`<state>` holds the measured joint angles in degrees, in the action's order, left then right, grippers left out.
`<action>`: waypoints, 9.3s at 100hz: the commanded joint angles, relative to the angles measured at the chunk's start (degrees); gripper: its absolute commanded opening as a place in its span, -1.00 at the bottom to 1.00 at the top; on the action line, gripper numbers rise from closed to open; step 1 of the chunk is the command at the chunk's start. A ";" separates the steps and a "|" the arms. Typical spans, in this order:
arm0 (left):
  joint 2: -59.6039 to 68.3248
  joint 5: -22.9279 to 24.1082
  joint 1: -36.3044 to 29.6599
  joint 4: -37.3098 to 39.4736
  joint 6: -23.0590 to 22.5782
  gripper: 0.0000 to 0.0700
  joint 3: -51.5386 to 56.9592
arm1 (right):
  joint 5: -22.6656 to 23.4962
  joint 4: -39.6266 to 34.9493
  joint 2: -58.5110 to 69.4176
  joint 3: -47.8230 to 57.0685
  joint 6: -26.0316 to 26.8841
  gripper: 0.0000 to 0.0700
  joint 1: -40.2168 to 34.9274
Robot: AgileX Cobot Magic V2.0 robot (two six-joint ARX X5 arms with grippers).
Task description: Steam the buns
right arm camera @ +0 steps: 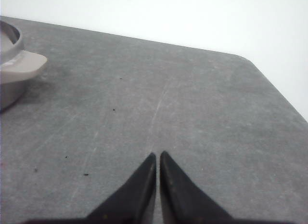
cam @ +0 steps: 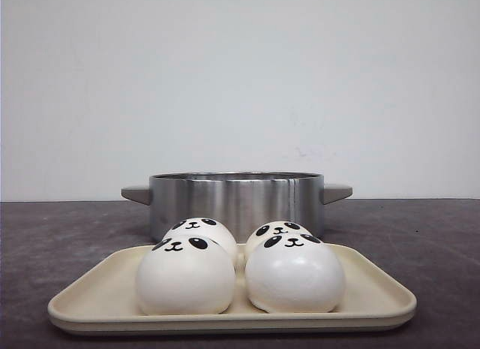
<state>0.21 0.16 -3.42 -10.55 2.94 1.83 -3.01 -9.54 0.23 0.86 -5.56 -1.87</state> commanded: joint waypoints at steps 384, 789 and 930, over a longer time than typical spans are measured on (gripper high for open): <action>38.73 -19.21 -18.40 -12.20 12.50 1.00 49.55 | 4.68 -33.51 100.85 69.31 31.58 -0.98 -40.68; 98.27 -6.56 -36.46 -16.92 20.76 0.81 60.37 | -18.08 -51.45 68.98 116.56 18.40 -0.96 -46.71; 81.31 2.62 -33.27 -4.02 12.90 -0.97 67.49 | -19.52 -53.92 69.42 116.54 16.85 -0.96 -46.71</action>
<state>77.56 2.87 -37.10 -15.18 17.89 66.32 -22.35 -63.88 68.97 116.22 12.03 -47.99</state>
